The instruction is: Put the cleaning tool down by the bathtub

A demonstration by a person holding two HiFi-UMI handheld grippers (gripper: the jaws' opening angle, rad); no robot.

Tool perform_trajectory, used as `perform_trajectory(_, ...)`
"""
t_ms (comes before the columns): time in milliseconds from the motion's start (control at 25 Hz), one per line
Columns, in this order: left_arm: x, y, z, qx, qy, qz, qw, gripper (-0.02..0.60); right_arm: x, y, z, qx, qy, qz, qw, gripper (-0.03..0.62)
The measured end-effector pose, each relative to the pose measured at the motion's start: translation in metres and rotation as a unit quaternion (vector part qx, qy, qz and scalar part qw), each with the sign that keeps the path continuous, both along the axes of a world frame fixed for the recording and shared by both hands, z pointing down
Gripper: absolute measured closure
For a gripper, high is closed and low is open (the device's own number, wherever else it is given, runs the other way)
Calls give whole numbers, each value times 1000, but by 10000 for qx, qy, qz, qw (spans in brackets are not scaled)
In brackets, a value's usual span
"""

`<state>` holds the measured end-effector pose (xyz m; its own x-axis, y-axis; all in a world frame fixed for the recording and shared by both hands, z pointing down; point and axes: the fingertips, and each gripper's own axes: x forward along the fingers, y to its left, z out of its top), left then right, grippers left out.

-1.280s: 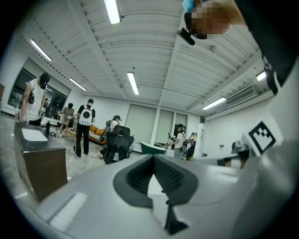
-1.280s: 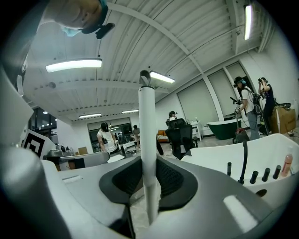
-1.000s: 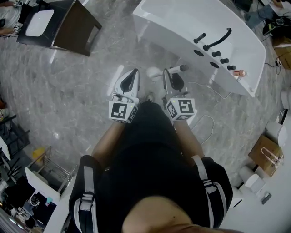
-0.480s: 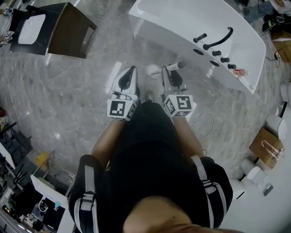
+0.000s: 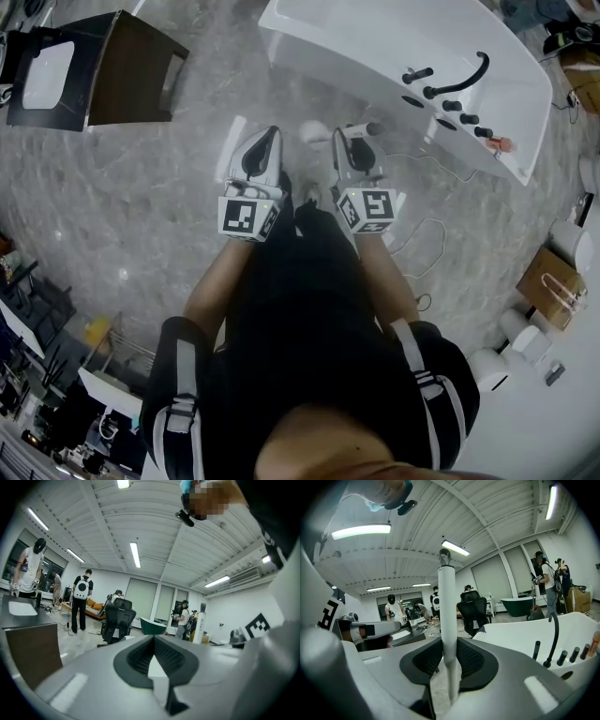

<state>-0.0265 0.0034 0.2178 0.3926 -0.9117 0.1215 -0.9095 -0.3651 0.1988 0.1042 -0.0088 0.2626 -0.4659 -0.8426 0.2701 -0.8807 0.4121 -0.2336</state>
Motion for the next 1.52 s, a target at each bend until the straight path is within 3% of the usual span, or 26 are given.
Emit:
perform_trajectory(1160, -10, -59, 103, -367, 122, 95, 9992, 574, -16, -64, 114, -436, 168, 195, 9987, 499)
perform_trajectory(1520, -32, -81, 144, -501, 112, 49, 9987, 574, -29, -87, 161, -526, 235, 266, 9980, 499)
